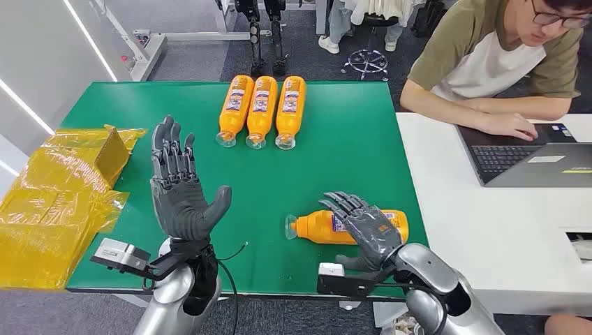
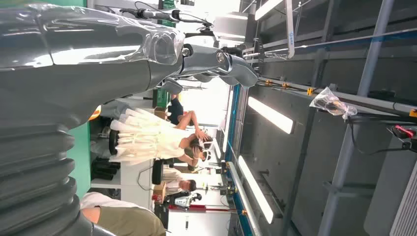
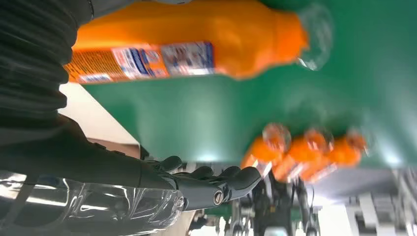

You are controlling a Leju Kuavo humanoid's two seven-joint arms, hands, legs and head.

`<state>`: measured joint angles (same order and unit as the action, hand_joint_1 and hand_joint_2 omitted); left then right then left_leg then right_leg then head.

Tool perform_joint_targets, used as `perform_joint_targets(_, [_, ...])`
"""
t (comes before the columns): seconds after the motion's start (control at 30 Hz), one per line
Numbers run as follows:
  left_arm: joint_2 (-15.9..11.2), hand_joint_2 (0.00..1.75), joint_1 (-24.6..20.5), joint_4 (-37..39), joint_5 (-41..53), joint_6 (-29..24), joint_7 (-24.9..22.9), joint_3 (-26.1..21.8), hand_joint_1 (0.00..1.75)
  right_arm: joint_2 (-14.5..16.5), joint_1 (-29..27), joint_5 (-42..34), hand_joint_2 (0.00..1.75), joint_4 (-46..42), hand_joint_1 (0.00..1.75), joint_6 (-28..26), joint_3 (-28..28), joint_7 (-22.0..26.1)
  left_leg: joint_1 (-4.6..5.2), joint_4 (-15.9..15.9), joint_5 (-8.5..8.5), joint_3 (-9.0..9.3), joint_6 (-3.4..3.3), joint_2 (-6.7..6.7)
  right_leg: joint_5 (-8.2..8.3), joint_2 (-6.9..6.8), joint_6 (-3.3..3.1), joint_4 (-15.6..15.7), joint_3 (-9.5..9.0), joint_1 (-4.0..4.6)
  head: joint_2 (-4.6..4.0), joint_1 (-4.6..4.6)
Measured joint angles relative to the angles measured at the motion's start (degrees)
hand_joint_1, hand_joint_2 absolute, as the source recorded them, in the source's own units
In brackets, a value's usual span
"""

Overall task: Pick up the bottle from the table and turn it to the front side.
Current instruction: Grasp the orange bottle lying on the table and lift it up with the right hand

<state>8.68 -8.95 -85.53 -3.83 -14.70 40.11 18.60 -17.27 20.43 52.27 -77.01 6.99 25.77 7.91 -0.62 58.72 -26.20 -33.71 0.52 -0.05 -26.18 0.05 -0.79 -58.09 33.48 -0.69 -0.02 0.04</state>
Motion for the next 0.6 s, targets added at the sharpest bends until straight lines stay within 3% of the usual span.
perform_joint_targets(0.3, [-0.6, 1.75, 0.5, -0.3, -0.5, -1.2, 0.0, 0.0, 0.00, -3.2, 9.7, -1.2, 1.75, 10.9, 0.00, 6.1, 5.7, 2.4, 0.00, 0.0, 0.05, 0.01, -0.05, 0.02, 0.06, 0.01, -0.01, 0.0, 0.00, 0.00, -0.02, -0.01])
perform_joint_targets(0.6, [-0.7, 1.75, 0.7, -0.4, -0.9, -1.1, 0.0, 0.0, 0.00, -3.4, 18.5, -1.9, 1.75, 22.9, 0.00, 5.1, 11.0, 1.5, 0.00, 0.0, 0.08, 0.00, -0.01, -0.02, 0.07, -0.02, 0.00, 0.0, 0.01, 0.01, -0.02, -0.02])
